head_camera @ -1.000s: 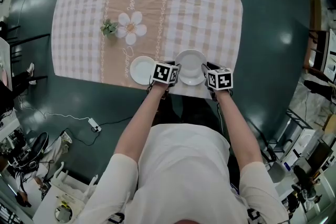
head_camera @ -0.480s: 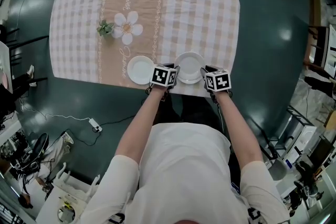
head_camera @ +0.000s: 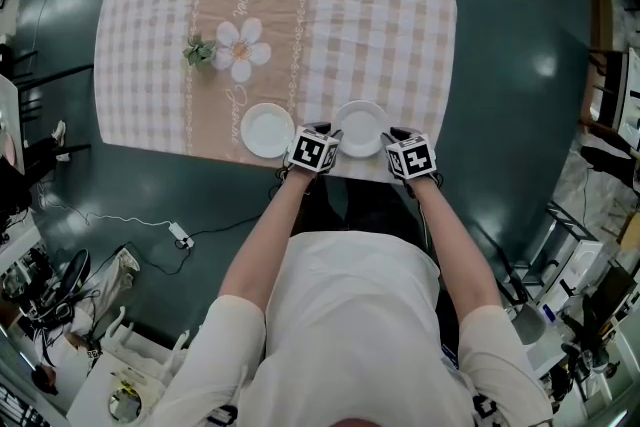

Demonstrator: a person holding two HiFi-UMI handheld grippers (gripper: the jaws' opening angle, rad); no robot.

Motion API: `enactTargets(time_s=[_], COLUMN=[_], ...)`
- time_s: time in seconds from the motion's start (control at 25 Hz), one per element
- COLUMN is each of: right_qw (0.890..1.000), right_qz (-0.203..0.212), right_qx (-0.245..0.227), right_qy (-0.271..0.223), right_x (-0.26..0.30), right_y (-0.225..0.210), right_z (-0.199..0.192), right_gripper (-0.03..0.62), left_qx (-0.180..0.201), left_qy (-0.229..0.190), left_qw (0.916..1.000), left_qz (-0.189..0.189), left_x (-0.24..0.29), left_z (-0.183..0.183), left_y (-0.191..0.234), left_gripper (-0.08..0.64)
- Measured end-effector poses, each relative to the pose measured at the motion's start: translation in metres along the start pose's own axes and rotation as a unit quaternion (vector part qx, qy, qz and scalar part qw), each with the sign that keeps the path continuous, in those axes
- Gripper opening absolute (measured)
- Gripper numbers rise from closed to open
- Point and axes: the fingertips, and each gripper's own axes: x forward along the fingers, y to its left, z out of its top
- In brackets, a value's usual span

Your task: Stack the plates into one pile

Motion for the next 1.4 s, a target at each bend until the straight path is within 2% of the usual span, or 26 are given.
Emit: enactTargets(time_s=[0.2, 0.32, 0.76, 1.08, 1.4], right_qw=[1.0, 1.0, 1.0, 0.999, 0.998], right_qz=[-0.001, -0.001, -0.004, 0.009, 0.033], right_qx=[-0.007, -0.018, -0.026, -0.031, -0.037], right_qy=[0.011, 0.011, -0.008, -0.023, -0.029], right_x=[0.003, 0.001, -0.012, -0.013, 0.001], right_y=[0.0, 0.002, 0.016, 0.05, 0.094], right_z=[-0.004, 0.0, 0.006, 0.011, 0.018], right_gripper=[0.111, 0.16, 0.158, 0.153, 0.149], left_qx=[0.002, -0.001, 0.004, 0.005, -0.025], left_qy=[-0.008, -0.01, -0.03, -0.039, -0.057], left_qw=[0.9999, 0.9999, 0.9995, 0.9992, 0.998], left_qz=[-0.008, -0.005, -0.01, -0.008, 0.011], left_x=[-0.001, -0.001, -0.019, -0.045, -0.072], left_z=[0.003, 0.001, -0.005, -0.022, -0.051], left_y=[-0.002, -0.001, -0.004, 0.008, 0.038], left_gripper=[0.133, 0.166, 0.175, 0.172, 0.167])
